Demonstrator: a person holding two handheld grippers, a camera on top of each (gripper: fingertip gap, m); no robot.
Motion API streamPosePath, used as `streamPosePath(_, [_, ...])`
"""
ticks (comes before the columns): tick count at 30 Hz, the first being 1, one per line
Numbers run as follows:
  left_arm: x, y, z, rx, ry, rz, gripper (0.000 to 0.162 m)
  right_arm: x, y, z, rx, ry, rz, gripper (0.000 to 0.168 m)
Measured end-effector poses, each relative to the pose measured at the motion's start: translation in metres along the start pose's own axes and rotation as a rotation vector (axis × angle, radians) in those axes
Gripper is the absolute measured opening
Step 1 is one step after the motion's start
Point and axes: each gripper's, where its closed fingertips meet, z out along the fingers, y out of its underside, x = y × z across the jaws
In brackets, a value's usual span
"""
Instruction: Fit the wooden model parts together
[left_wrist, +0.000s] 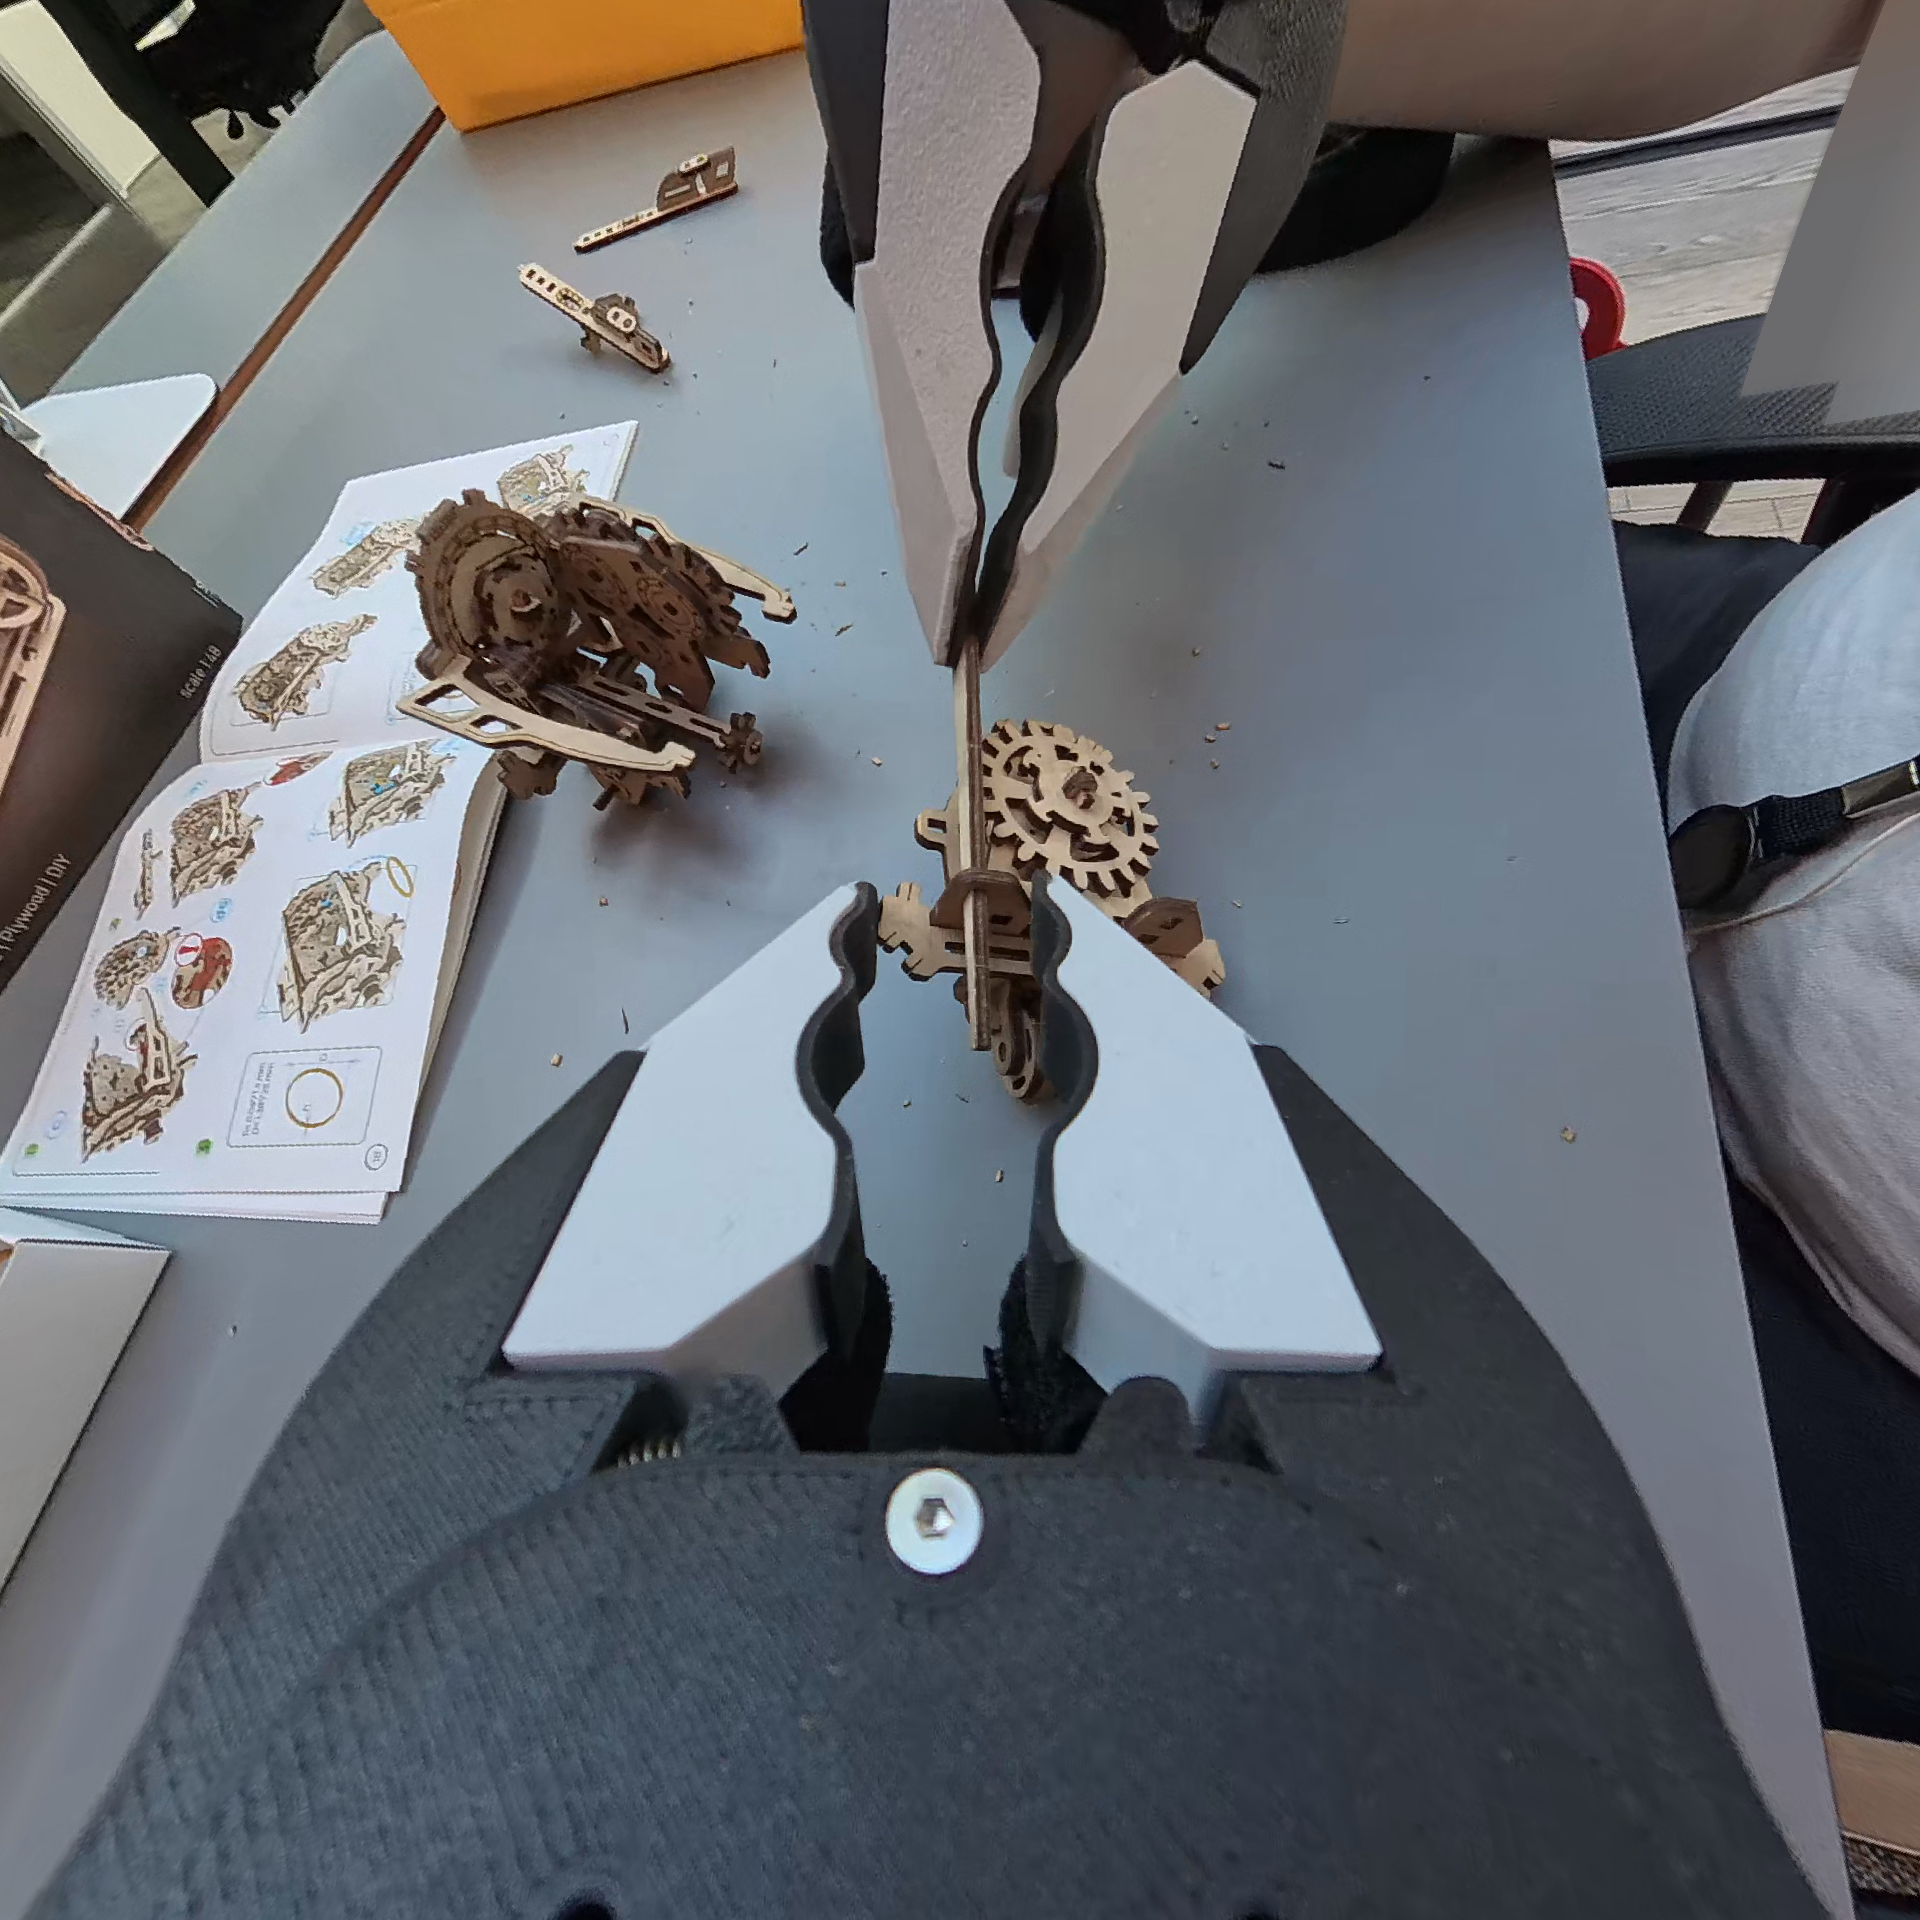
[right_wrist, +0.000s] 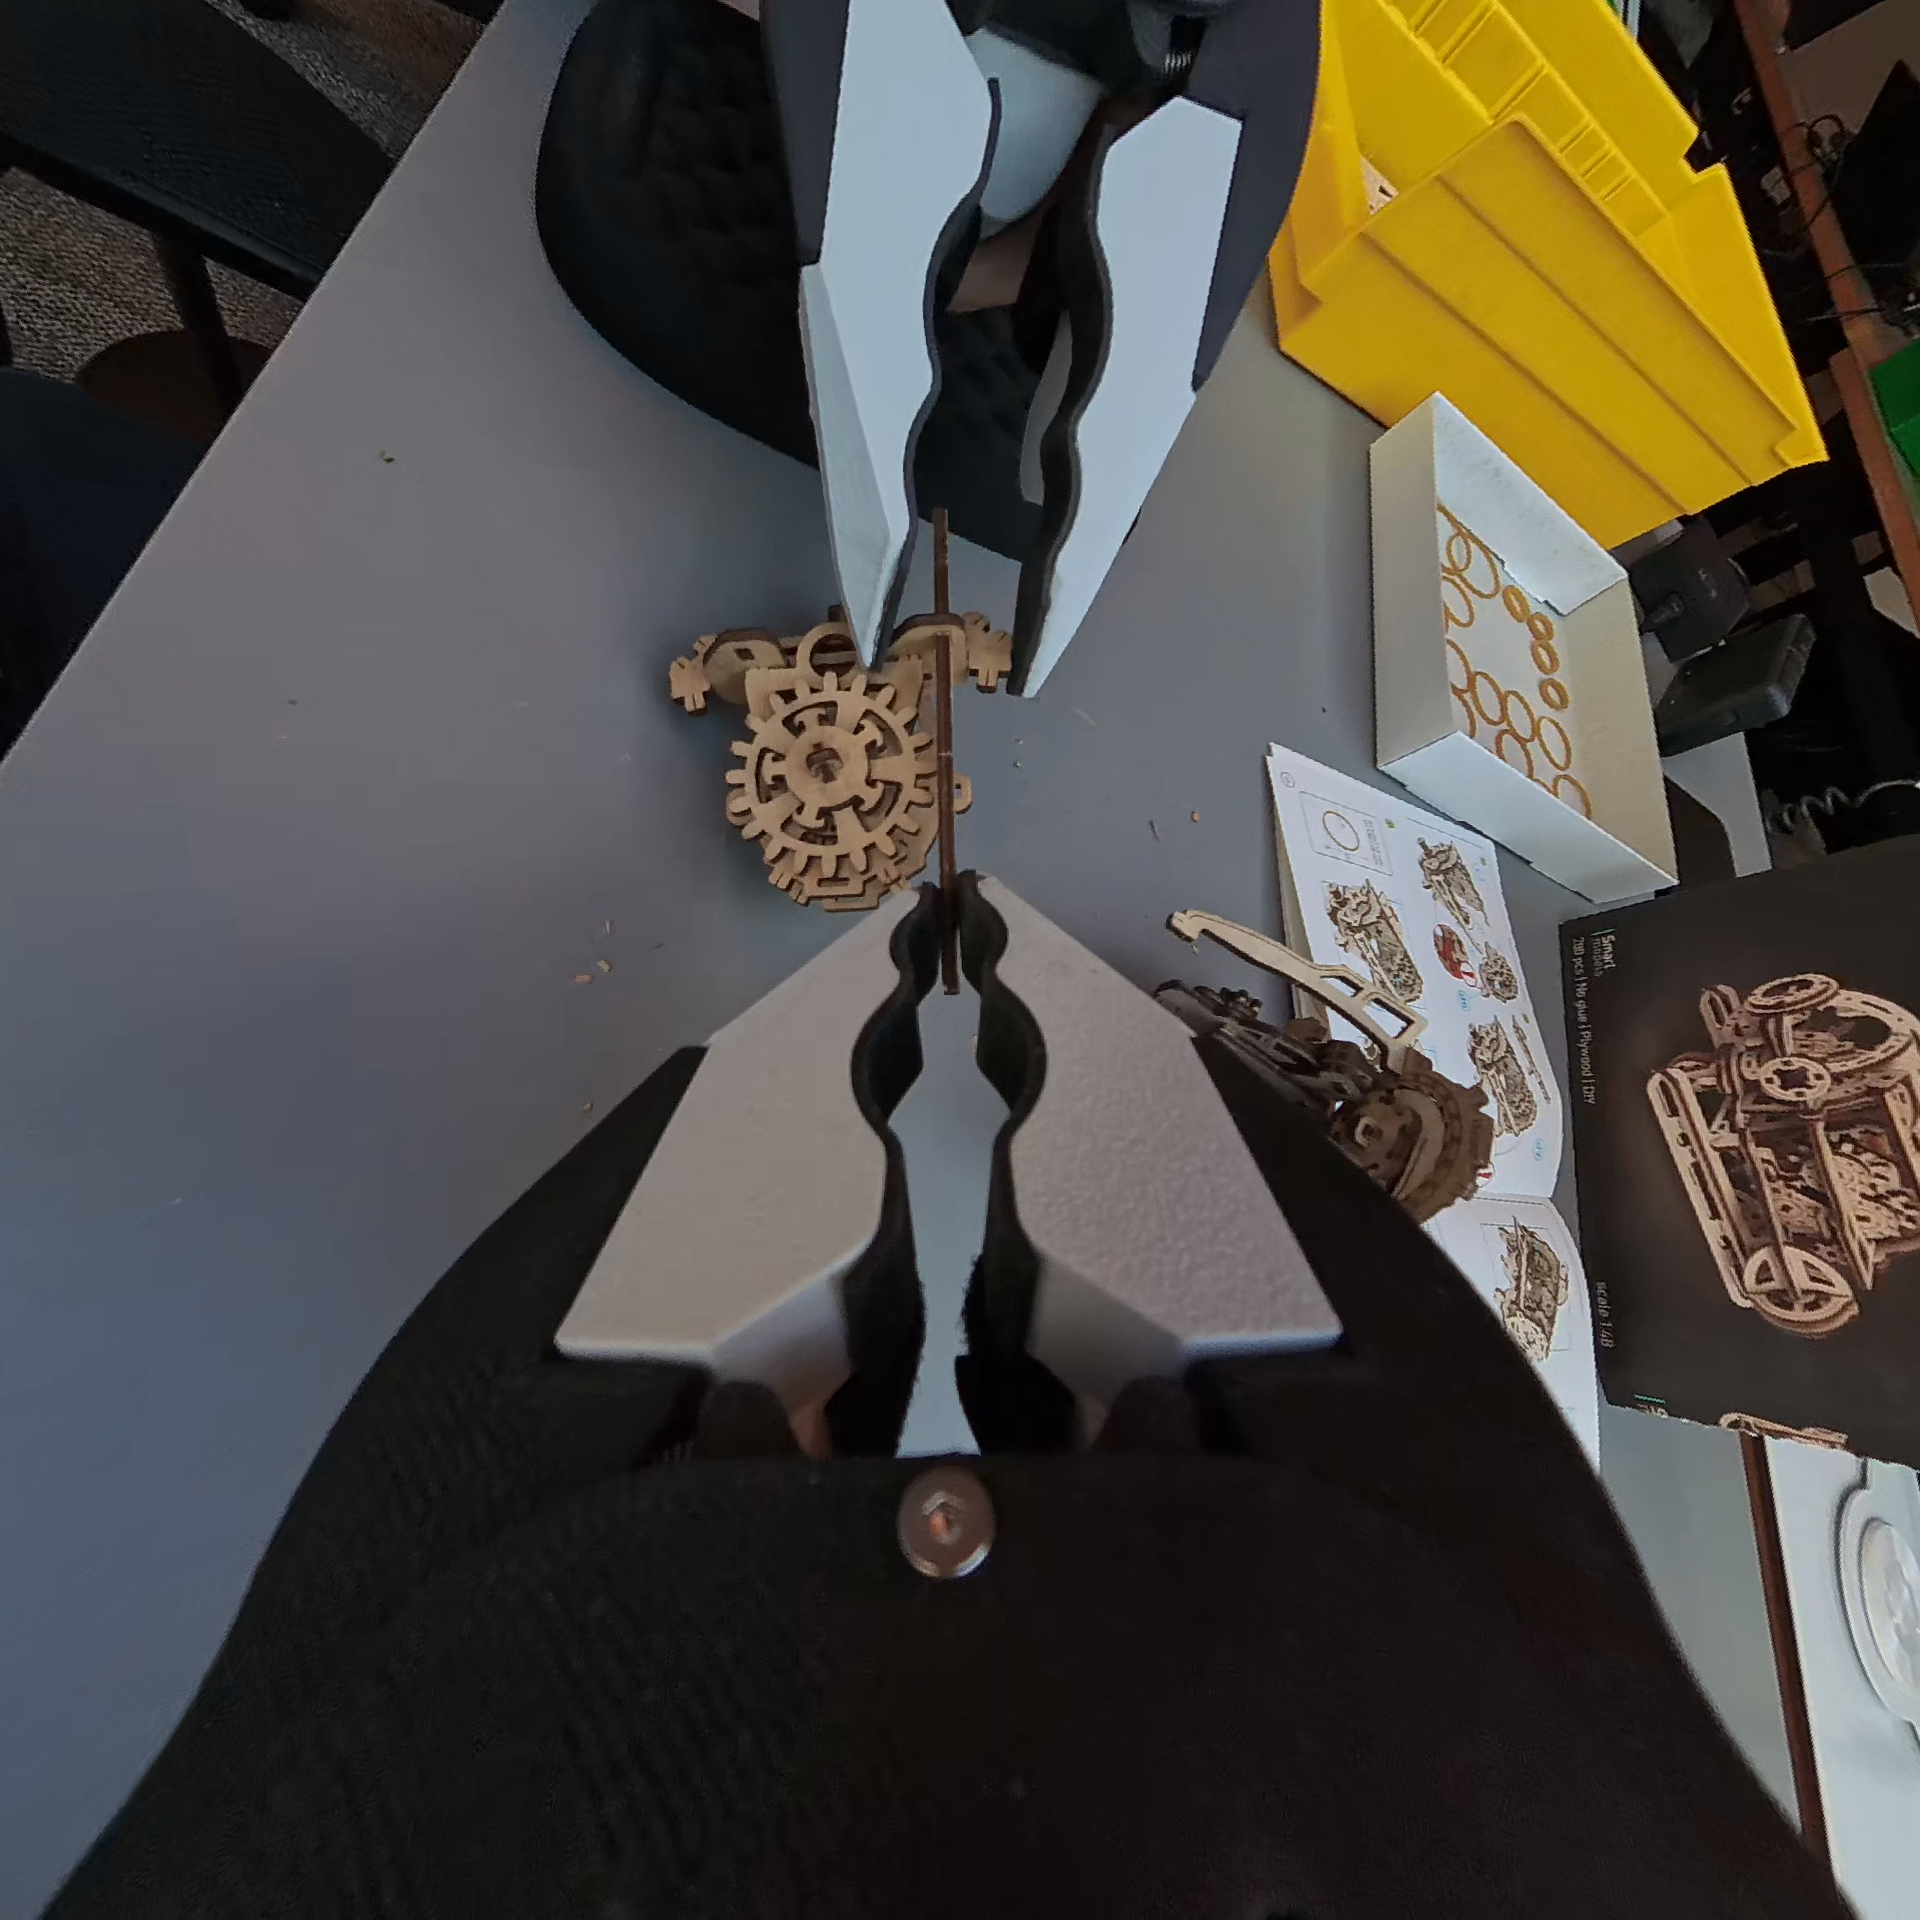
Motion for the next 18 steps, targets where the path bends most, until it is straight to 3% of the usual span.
streamPosePath(18, [0.0063,-0.0042,0.0000,0.024,-0.013,0.048,0.027,-0.0053,-0.0028,-0.0067,0.058,-0.001,0.018,0.003])
